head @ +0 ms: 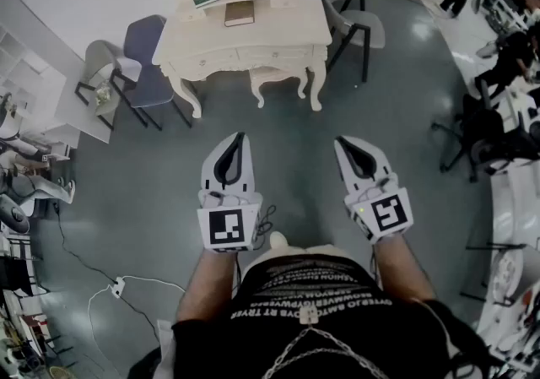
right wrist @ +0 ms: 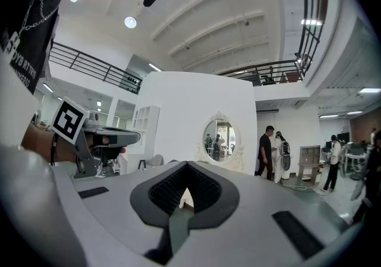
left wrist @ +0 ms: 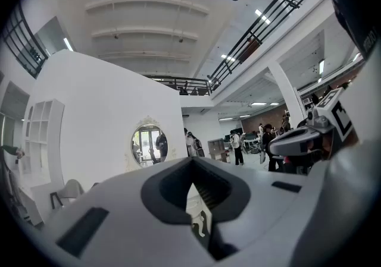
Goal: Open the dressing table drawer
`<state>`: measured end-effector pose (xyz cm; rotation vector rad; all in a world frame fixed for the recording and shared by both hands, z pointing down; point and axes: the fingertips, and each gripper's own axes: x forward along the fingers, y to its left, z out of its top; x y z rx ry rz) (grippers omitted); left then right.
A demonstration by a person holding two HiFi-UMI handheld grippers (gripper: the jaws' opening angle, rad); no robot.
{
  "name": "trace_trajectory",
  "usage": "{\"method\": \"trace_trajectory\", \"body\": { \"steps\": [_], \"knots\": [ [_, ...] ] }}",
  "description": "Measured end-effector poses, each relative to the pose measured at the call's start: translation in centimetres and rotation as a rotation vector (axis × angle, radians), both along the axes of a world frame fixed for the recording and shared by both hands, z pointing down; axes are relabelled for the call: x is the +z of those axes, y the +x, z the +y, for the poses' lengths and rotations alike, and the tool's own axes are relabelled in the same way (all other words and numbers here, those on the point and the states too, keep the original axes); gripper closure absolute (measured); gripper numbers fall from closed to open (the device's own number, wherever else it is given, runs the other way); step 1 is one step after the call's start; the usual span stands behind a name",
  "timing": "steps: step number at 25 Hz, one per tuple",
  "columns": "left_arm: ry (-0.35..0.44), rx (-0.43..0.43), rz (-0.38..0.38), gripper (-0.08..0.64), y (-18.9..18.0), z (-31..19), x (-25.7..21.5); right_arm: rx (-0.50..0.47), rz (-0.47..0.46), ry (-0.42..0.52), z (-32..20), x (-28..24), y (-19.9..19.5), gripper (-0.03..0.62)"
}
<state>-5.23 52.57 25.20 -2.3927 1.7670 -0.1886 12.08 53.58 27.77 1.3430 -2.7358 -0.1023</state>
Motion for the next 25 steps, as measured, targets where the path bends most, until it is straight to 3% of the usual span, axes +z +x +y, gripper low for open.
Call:
{"method": "trace_trajectory", "body": {
  "steps": [3, 7, 13, 20, 25],
  "knots": [
    [0.003, 0.003, 0.047, 0.558, -1.0, -0.5, -0.3, 0.007, -0.008, -0.004, -0.6, 0.0, -1.4, 0.602],
    [0.018, 0.031, 0.022, 0.558, -2.0, -0.8, 0.7, 0.006, -0.033, 0.013, -0.9, 0.1, -3.1, 0.603],
    [0.003, 0.037, 0.069, 0.558, -4.9, -3.1, 1.3, 0.036, -0.023, 0.023, -2.2, -0.4, -5.8, 0.603],
    [-0.018, 0.061, 0.081, 0.558, -4.1, -5.2, 2.5, 0.083, -0.001, 0.013, -4.1, 1.1, -3.4, 0.603],
    [-0.022, 0.093, 0.048, 0.558, -2.5, -7.8, 2.5, 0.085, -0.018, 0.008, -6.9, 1.4, -2.0, 0.601]
  ]
}}
